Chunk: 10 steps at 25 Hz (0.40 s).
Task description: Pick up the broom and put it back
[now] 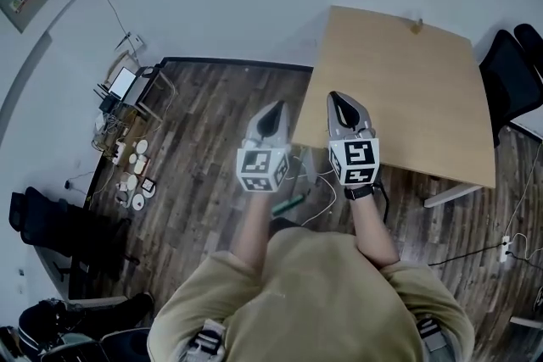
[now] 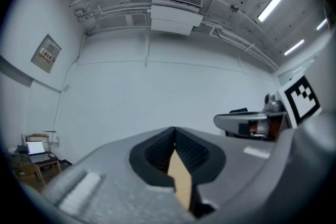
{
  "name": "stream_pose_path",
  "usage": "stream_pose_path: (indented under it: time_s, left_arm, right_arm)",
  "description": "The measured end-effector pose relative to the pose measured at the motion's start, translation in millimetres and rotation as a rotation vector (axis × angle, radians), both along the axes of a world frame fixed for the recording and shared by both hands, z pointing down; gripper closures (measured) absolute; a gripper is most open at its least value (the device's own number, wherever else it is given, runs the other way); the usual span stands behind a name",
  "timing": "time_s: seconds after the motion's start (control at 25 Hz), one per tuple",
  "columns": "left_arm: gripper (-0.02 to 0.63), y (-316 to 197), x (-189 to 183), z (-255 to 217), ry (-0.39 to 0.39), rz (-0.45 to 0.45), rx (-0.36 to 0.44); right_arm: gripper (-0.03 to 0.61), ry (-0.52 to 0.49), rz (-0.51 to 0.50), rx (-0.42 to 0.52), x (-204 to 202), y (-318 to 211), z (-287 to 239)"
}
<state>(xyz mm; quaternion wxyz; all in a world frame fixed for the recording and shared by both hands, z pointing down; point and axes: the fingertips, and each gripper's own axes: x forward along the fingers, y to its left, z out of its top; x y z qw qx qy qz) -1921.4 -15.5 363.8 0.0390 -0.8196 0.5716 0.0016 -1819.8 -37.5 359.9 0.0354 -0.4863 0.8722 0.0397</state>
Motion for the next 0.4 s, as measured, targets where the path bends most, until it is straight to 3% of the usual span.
stream_pose_path:
  time_s: [0.4]
  left_arm:
    - [0.612,40,1,8,-0.003,-0.037,-0.022]
  right_arm:
    - [0.574,-0.016,-0.044,-0.016,-2,29,5]
